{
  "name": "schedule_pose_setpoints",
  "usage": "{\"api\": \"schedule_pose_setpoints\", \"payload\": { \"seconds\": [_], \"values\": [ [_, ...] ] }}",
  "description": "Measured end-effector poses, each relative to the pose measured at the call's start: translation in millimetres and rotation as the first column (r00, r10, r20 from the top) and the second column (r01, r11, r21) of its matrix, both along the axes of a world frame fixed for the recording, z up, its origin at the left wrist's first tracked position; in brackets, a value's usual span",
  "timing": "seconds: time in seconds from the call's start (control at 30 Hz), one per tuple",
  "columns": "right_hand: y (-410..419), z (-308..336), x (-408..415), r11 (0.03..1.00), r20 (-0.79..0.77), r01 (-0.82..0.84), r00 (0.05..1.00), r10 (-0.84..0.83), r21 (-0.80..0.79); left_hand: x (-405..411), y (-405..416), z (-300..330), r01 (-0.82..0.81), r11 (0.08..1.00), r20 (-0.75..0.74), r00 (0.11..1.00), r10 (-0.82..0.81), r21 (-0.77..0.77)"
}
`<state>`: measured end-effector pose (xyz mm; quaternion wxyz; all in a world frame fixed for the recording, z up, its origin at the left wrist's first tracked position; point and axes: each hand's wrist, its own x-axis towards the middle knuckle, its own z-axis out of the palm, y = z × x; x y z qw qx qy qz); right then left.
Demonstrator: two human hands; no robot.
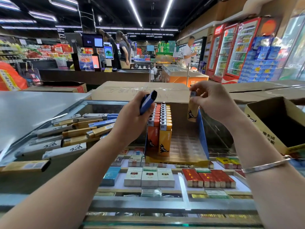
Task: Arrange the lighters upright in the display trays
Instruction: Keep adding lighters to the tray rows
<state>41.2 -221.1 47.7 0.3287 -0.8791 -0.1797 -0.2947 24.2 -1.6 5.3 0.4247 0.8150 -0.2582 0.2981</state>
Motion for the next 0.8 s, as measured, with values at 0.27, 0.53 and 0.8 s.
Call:
{"api": "schedule_pose_setpoints", "payload": {
  "seconds": [0.27, 0.53, 0.8],
  "values": [
    [-2.6, -5.7, 0.6, 0.975, -0.037, 0.044, 0.998, -0.053, -0.217, -1.7, 0.0, 1.5, 0.007, 1.0, -0.017, 1.0, -0.007, -0.007],
    [2.4, -6.1, -2.3, 0.954, -0.04, 0.06, 0.996, -0.075, -0.294, -2.5, -0.2, 1.7, -0.014, 1.0, 0.023, 1.0, 0.014, 0.009],
    [2.9, -5.6, 1.2, 0.917, -0.025, 0.152, 0.984, -0.174, -0.369, -0.7, -1.1, 3.2, 0.002, 0.998, 0.025, 1.0, 0.0, -0.063]
  ]
}}
